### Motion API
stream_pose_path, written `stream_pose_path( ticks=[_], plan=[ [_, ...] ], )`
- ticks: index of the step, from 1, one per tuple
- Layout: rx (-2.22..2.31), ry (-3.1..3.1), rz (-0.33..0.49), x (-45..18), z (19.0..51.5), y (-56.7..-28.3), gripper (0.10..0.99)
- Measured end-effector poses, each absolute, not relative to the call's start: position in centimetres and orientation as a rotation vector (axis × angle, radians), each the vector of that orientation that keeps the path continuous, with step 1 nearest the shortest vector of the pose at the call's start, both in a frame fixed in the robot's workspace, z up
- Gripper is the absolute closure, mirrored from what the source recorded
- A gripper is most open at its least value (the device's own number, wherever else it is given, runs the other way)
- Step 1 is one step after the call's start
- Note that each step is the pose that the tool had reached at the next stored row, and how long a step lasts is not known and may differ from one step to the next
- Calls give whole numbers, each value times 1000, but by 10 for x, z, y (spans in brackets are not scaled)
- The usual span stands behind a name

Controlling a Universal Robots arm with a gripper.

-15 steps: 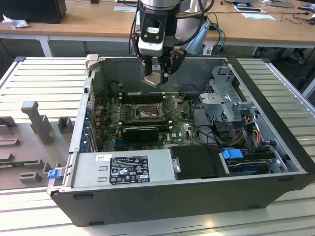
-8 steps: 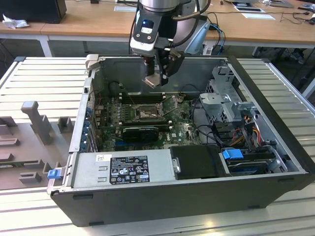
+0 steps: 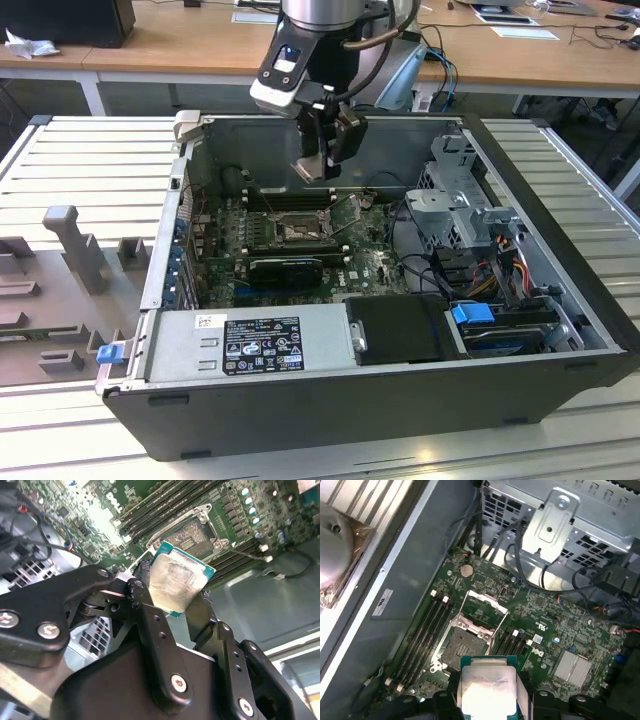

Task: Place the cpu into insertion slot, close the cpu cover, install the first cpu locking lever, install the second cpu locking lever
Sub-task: 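Place the cpu into insertion slot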

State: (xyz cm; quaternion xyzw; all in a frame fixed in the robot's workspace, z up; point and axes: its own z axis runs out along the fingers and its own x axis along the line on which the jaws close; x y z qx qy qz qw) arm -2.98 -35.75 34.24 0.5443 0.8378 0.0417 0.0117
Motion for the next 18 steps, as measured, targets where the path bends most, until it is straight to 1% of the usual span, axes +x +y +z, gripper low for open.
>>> stream_pose_path(
  ticks=[8, 18],
  plan=[
    [1916, 2448, 126, -30, 334, -358, 557],
    [1961, 2424, 111, -29, 321, -358, 557]
  ],
)
